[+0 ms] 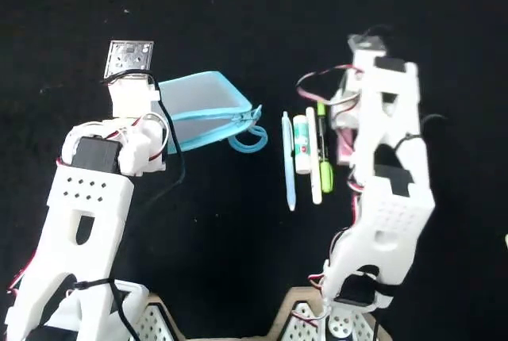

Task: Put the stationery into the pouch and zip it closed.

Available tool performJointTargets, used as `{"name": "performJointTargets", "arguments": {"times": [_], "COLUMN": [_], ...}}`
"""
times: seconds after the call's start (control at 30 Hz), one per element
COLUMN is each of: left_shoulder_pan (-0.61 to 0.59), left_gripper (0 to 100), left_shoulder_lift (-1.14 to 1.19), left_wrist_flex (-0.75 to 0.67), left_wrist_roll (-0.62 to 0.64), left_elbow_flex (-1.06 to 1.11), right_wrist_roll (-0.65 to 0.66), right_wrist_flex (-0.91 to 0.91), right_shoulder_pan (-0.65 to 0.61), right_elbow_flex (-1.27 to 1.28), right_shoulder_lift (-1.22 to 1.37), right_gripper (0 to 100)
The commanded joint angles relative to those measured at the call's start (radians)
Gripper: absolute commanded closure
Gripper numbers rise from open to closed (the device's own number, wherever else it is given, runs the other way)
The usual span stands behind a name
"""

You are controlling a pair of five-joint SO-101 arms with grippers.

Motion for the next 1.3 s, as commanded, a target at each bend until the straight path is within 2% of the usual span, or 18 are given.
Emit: {"name": "performJointTargets", "arguments": {"times": [0.0, 0.2, 0.37, 0.47, 0.63, 0.73, 0.83, 1.03, 1.27], "left_shoulder_pan": [0.013, 0.016, 0.013, 0.018, 0.018, 0.016, 0.013, 0.016, 0.01], "left_gripper": [97, 97, 97, 97, 97, 97, 97, 97, 97], "left_shoulder_lift": [0.014, 0.014, 0.014, 0.014, 0.014, 0.014, 0.014, 0.014, 0.015], "left_wrist_flex": [0.0, -0.002, -0.037, -0.063, -0.068, -0.064, -0.064, -0.069, -0.069], "left_wrist_roll": [0.017, 0.017, 0.017, 0.017, 0.015, 0.015, 0.017, 0.017, 0.017], "left_elbow_flex": [0.065, 0.065, 0.079, 0.094, 0.104, 0.104, 0.104, 0.104, 0.104], "right_wrist_roll": [0.06, 0.261, 0.4, 0.442, 0.508, 0.545, 0.605, 0.629, 0.626], "right_wrist_flex": [0.15, 0.321, 0.285, 0.173, -0.112, -0.221, -0.229, -0.218, -0.098], "right_shoulder_pan": [0.097, 0.218, 0.313, 0.353, 0.393, 0.419, 0.453, 0.503, 0.496], "right_elbow_flex": [-0.219, -0.335, -0.147, 0.068, 0.478, 0.641, 0.714, 0.74, 0.7], "right_shoulder_lift": [-0.016, -0.018, -0.127, -0.252, -0.456, -0.552, -0.613, -0.664, -0.673], "right_gripper": [98.8, 98.8, 98.8, 98.8, 98.8, 98.6, 97.4, 81.2, 83.3]}}
